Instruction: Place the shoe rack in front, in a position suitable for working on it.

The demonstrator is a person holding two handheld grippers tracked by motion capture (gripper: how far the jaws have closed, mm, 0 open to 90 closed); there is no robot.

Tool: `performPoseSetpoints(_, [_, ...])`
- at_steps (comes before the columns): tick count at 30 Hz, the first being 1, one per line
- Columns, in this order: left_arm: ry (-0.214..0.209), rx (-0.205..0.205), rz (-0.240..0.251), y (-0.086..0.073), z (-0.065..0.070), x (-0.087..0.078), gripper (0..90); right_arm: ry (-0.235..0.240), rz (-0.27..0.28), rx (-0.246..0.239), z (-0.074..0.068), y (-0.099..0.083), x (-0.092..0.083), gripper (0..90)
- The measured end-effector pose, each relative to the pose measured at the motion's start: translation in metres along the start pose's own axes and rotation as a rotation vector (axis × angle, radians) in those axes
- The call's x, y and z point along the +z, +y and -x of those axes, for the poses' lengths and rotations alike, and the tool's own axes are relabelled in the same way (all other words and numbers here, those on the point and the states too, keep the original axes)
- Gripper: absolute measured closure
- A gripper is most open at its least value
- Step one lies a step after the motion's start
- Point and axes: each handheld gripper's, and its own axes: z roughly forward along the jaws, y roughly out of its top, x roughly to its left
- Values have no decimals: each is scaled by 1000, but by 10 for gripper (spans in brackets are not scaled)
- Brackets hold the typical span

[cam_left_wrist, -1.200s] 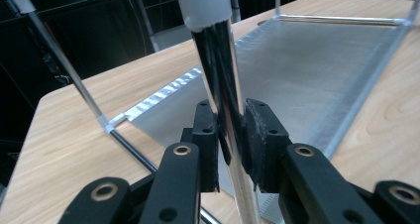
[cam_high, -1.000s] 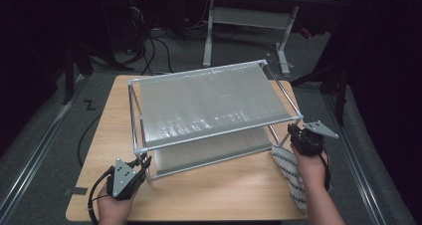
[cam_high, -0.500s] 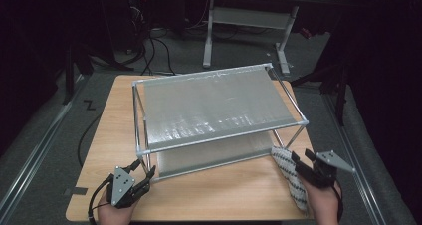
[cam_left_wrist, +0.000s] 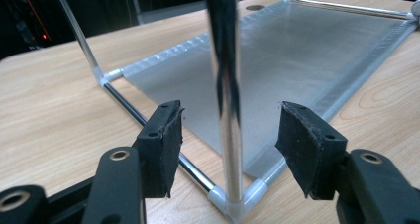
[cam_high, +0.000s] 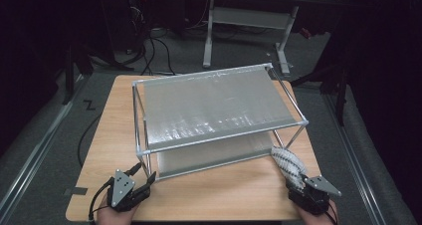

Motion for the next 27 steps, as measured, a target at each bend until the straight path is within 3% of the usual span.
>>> performPoseSetpoints(2, [0,-5,-1,-1,-1,1,429,9,-14,14,2,-1,3,389])
performPoseSetpoints(5, [-2,4,-1,-1,-1,2,417,15,-50,-4,-1,-3,8,411])
performPoseSetpoints(12, [-40,0,4,-1,1,0,397,-1,-57,22,-4,-2,10,430])
performPoseSetpoints(14, [-11,11,1,0,3,0,390,8,-63,34,-5,-1,9,442])
performPoseSetpoints(17, [-27,-31,37,5,0,0,394,28,-52,-19,-7,-2,9,535])
performPoseSetpoints(19, [-16,-1,21,6,0,2,378,24,-50,-15,-6,-1,10,695])
performPoseSetpoints(20, [-11,-5,28,6,-1,1,380,25,-47,-45,-8,-1,10,742])
performPoseSetpoints(21, [-19,-19,33,5,-2,0,387,25,-49,-69,-10,-1,10,766])
performPoseSetpoints(23, [-11,-22,38,5,-2,-2,395,36,-40,-70,-10,1,8,781])
performPoseSetpoints(27, [-10,-33,36,6,-2,-2,413,46,34,-92,-17,8,-4,781])
